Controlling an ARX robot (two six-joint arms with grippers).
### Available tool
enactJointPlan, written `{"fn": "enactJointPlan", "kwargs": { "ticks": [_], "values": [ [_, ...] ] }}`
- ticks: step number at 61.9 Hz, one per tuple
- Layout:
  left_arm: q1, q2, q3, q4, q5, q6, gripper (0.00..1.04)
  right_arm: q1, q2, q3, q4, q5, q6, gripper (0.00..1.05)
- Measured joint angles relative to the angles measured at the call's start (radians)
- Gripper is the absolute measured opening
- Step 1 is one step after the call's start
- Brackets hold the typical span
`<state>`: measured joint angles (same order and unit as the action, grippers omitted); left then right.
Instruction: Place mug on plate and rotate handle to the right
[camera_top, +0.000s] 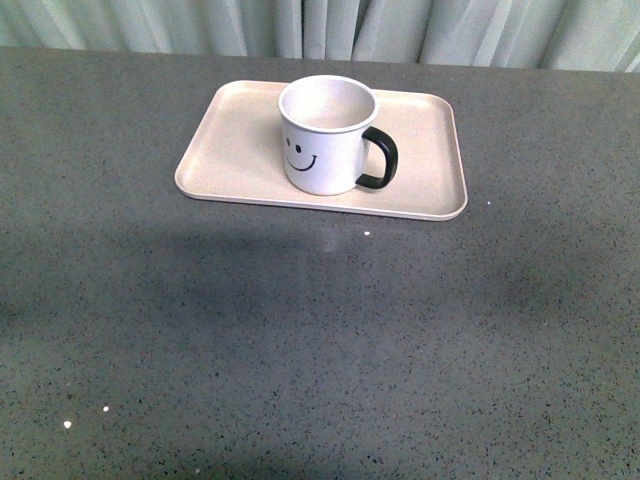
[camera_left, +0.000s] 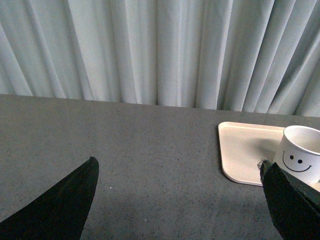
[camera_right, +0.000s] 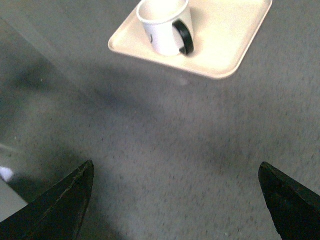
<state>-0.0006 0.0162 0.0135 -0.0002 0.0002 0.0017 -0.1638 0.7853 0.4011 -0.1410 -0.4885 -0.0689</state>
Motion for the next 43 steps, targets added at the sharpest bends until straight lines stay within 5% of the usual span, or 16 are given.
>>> {"fn": "enactJointPlan", "kwargs": {
  "ticks": [18,43],
  "values": [
    [0.000,0.000,0.000,0.000,0.000,0.000,0.95,0.196,0.591,0.280,0.313,0.207,0.023,0.95],
    [0.000,0.000,0.000,0.000,0.000,0.000,0.95,0.335,1.134,0.856,0.124,0.310,0.126,0.96]
  ]
}}
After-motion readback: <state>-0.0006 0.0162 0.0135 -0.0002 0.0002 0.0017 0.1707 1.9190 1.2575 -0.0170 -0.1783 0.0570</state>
